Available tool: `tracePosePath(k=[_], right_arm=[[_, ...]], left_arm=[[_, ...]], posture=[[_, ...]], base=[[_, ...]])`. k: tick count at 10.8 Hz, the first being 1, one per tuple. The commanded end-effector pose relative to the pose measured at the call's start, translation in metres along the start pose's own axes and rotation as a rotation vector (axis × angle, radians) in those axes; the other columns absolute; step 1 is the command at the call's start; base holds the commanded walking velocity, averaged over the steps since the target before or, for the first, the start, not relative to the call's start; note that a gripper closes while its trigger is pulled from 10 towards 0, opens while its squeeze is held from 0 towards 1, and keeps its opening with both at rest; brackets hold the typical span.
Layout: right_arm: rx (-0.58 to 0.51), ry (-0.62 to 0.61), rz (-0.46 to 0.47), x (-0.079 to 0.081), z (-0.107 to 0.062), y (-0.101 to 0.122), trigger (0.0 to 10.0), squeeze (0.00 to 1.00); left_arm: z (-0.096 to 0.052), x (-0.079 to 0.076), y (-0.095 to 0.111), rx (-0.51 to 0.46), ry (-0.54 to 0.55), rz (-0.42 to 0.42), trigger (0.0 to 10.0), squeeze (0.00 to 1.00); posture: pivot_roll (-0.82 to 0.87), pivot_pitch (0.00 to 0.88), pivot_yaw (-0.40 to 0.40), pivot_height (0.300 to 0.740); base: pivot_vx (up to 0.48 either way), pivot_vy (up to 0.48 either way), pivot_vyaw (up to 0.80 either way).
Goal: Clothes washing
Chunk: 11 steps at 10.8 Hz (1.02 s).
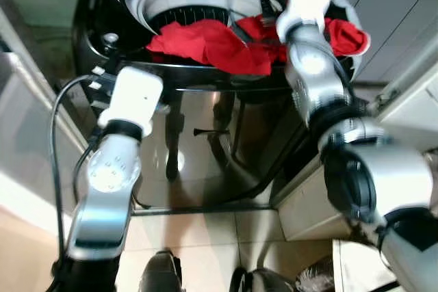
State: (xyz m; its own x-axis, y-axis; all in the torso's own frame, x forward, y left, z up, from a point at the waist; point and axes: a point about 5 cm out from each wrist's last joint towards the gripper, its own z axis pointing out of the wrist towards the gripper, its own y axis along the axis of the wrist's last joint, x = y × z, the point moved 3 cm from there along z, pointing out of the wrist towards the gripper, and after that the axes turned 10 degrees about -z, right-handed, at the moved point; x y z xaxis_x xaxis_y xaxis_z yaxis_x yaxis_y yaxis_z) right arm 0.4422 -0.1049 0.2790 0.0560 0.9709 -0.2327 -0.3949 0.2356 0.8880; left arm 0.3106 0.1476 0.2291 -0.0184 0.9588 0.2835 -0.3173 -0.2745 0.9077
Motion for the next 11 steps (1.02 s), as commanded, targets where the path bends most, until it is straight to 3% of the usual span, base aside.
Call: tracePosePath(k=[1,2,3,6,11], right_arm=[[0.087,-0.082,0.025,-0.017,-0.006,-0.021,10.0,0.0],[0.127,-0.149,0.006,-0.027,-0.014,-0.035,10.0,0.0],[0.109,-0.154,-0.083,-0.03,-0.022,-0.041,10.0,0.0],[0.207,-0.157,-0.155,-0.043,-0.026,-0.059,10.0,0.0],[0.294,-0.112,-0.193,-0.034,-0.029,-0.071,10.0,0.0]], left_arm=[[0.003,-0.004,0.0,-0.006,-0.014,-0.012,10.0,0.0],[0.006,-0.005,-0.001,-0.015,-0.019,-0.016,10.0,0.0],[0.01,-0.007,-0.002,-0.025,-0.034,-0.024,10.0,0.0],[0.006,-0.014,-0.003,-0.017,-0.077,-0.032,10.0,0.0],[-0.013,-0.002,-0.003,0.006,-0.048,-0.004,10.0,0.0]], posture=[[0.17,0.04,-0.074,0.74],[0.15,0.038,-0.064,0.74],[0.14,0.041,-0.058,0.74],[0.14,0.084,-0.031,0.74],[0.23,0.137,-0.047,0.74]], base=[[0.0,0.0,0.0],[0.0,0.0,0.0],[0.0,0.0,0.0],[0.0,0.0,0.0],[0.0,0.0,0.0]])
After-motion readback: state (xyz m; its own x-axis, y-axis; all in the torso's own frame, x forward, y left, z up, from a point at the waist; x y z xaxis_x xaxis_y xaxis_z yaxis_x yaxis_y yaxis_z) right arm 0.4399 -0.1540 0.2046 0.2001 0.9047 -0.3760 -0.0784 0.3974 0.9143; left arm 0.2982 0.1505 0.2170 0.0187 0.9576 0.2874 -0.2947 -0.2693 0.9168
